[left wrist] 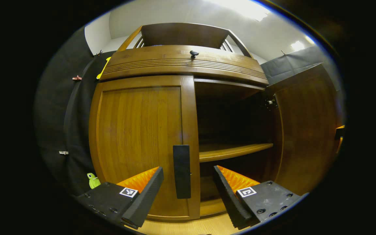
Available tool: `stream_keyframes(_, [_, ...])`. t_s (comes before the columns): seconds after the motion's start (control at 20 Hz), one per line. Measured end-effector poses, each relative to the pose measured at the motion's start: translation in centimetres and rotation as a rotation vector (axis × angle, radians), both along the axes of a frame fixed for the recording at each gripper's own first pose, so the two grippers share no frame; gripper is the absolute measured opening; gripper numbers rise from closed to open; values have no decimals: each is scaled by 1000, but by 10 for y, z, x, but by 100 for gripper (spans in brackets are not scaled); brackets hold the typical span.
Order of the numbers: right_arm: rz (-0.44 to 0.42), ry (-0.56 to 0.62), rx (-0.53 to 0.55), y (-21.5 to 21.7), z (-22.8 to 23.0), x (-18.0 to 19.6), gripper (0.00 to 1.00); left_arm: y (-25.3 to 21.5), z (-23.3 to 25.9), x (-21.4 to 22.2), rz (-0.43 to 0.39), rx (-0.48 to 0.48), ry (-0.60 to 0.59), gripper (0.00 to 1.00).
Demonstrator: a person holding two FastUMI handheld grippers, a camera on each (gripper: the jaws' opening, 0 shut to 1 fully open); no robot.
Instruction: Open the right door of the double-door shoe cabinet with the right hand, and open the left door with the left hand.
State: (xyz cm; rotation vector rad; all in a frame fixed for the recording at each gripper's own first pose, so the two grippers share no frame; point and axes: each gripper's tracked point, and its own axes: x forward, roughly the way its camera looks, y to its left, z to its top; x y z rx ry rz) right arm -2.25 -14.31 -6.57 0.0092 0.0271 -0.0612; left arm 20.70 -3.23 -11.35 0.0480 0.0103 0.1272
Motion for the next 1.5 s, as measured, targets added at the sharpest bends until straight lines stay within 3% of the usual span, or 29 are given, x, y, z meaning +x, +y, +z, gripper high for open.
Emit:
stream_keyframes(0.3, [-14, -4, -13, -6, 0, 3, 97, 16, -23, 29, 19, -52, 39, 93])
stream_keyframes(0.7, [-13, 52, 0, -9, -27, 21, 97, 21, -16, 40, 24, -27, 2, 84])
stream_keyframes(0.8, [-14, 66, -3, -11, -33, 22, 98, 13, -17, 41, -15, -53, 4, 65])
stream_keyframes(0.95, [-6, 83, -9, -9, -37, 24, 96, 12, -16, 41, 0, -19, 4, 36])
stream_keyframes(1.15, [-12, 90, -8, -9, -37, 23, 96, 11, -19, 36, -21, -57, 32, 31])
stream_keyframes(1.5, [1, 87, -14, -3, -29, 15, 98, 8, -18, 12, -62, -73, 61, 30])
